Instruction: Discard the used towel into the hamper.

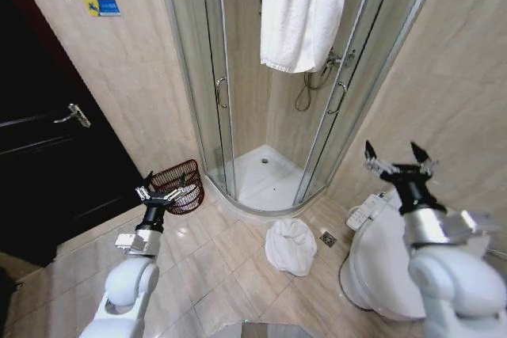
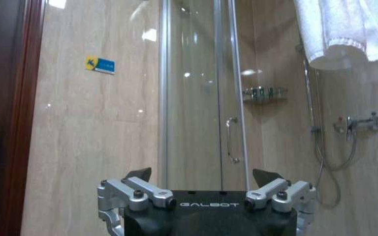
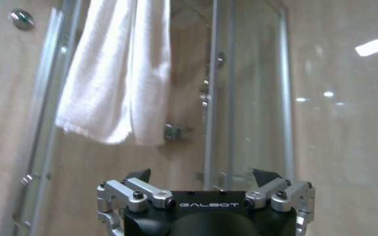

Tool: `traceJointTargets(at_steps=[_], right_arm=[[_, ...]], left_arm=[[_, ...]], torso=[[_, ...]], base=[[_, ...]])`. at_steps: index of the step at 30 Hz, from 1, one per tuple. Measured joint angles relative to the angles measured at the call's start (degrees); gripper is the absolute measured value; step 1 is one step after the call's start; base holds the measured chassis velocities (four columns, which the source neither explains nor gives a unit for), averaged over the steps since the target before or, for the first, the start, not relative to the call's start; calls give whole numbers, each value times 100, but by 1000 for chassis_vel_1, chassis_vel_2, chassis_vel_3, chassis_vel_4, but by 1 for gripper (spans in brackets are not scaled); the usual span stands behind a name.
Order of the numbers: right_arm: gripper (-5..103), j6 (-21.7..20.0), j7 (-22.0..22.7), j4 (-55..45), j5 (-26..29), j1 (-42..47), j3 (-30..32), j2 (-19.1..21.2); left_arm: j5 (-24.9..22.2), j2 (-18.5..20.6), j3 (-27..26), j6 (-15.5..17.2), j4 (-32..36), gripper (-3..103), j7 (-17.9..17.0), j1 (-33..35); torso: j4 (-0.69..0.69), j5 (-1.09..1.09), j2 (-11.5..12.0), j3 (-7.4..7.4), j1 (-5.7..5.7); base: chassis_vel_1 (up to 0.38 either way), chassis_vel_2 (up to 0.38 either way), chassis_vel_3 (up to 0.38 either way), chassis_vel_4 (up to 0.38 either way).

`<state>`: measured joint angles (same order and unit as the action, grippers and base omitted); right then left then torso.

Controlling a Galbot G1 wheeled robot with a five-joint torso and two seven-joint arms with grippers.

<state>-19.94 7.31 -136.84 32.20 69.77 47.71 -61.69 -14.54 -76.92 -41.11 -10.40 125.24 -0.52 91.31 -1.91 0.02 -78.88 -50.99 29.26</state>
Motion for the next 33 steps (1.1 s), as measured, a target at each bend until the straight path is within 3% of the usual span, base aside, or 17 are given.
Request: traceJointTargets(at_steps=[6,9,15,16,21,24,33], right_arm=[[100,-162,-62,1010,499,-1447,-561,638],[100,-134,-92,1740,699,-2602,-1136,955],[100,-83,-65,2322,936,-3877,-2181,1166],[100,-37,-36,2526,952,-4331,-2593,1129],[100,-12,63,2982,973,-5416,-3334,851],[100,-68,107,3654,914,-6535,-3848,448],[100,-115,212,4913,943,-8317,-4391,-293]], left_arm=[[130,-168,-254,-205,175,100,-31,422],[149,-311,-454,-271,238,100,-64,577],[240,-550,-536,-278,243,100,-192,682],[263,-618,-531,-258,276,100,-230,703],[323,-692,-532,-172,346,100,-293,733],[327,-701,-551,-10,438,100,-340,741],[373,-794,-483,126,471,100,-390,748]], torso=[[1,3,12,7,-6],[0,1,19,10,-9],[2,-2,26,15,-13],[2,0,29,16,-14],[2,-4,33,18,-15],[-1,-3,36,20,-17],[3,-5,40,23,-20]], base=[[0,0,0,0],[0,0,0,0],[0,0,0,0],[0,0,0,0],[0,0,0,0],[0,0,0,0],[0,0,0,0]])
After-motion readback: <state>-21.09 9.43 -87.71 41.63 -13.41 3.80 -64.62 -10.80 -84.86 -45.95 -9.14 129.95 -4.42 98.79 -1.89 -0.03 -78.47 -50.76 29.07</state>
